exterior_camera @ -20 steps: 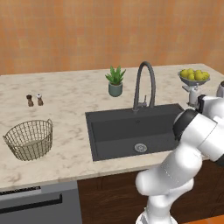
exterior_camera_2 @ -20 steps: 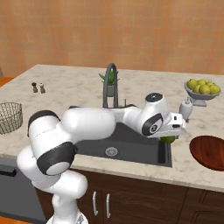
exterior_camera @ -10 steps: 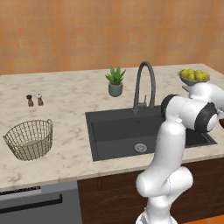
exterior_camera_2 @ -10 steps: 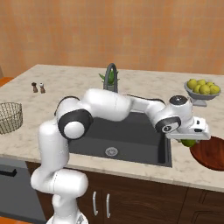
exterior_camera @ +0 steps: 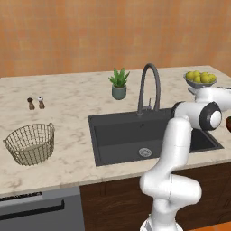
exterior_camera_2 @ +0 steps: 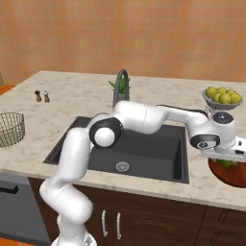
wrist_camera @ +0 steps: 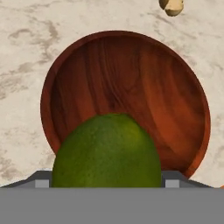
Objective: Pick the lime from the sink and place it in the bowl. Then pick the bowl and place it in the microwave. Then close the microwave door and press the start button.
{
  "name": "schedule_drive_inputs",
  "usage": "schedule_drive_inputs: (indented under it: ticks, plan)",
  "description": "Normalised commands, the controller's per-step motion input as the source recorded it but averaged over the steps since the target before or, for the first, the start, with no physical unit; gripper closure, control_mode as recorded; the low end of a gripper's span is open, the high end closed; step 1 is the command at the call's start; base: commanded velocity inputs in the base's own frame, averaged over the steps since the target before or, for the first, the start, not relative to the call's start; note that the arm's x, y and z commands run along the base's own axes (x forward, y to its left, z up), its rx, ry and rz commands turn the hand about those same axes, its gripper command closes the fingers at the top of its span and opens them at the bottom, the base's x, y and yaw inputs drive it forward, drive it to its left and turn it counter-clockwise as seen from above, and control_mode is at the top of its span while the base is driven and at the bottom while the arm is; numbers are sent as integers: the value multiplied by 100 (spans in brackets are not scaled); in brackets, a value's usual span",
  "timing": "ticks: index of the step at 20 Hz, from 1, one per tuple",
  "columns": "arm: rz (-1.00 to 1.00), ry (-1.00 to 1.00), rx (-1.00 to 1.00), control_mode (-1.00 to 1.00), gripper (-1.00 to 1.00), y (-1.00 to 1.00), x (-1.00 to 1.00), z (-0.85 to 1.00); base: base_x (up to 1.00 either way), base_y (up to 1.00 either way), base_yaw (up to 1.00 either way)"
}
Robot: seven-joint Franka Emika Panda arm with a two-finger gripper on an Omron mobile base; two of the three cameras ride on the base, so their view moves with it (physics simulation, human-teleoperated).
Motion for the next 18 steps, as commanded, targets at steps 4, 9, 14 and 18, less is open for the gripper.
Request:
schedule_drive_inputs:
  ticks: [4, 9, 14, 18]
  plan:
    - [-3, 0, 0, -100, -100, 0, 22, -9, 0, 0, 0]
    - [-1, 0, 0, -100, -100, 1, 14, -14, 0, 0, 0]
    - [0, 0, -8, -100, -100, 17, 0, -18, 0, 0, 0]
    - [5, 0, -32, -100, -100, 100, 0, -3, 0, 0, 0]
